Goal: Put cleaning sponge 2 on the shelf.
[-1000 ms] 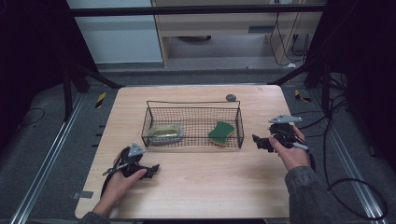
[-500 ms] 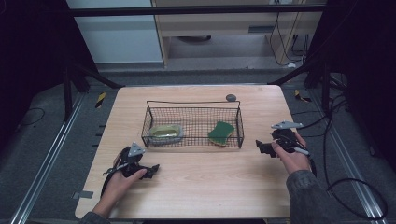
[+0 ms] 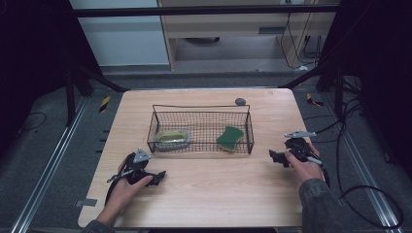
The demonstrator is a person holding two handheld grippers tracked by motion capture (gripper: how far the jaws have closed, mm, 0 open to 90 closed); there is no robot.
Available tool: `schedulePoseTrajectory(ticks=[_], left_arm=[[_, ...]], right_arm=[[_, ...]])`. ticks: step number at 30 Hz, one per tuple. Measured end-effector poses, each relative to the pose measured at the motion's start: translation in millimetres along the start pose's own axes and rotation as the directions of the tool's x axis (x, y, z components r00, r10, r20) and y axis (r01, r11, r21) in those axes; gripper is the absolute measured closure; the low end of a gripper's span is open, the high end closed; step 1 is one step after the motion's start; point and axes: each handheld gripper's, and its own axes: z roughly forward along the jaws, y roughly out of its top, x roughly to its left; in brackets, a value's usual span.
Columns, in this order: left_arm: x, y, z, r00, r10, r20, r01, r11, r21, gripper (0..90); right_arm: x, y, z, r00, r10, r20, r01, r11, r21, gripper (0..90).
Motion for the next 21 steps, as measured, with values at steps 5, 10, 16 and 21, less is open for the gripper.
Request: schedulePoseTrajectory(ticks=[5,10,16,21], left_arm=[[0.0,0.0,0.0,1.0000,0.000,0.000,0.000,1.0000,0.000,0.0],[0.0,0.1,0.0,1.0000,0.000,0.000,0.000,1.0000,0.000,0.0],[0.0,0.1,0.1,1.0000,0.000,0.000,0.000,1.0000,0.000,0.0],[0.1,0.1,0.1,1.0000,0.001,0.000,-0.001,1.0000,0.000,0.0]], right_arm=[[-0.6,-4.9,6.3,1.0000,0.008,0.000,-0.008,1.000,0.010,10.5],[1.1,-6.8,11.8,1.0000,0.005,-0.002,-0.005,1.000,0.017,10.5],[3.1,-6.7,18.5,1.0000,0.008,-0.001,-0.008,1.000,0.007,10.5],[3.5,-6.7,23.9,0.9997,0.025,-0.004,-0.025,1.000,-0.001,10.5]])
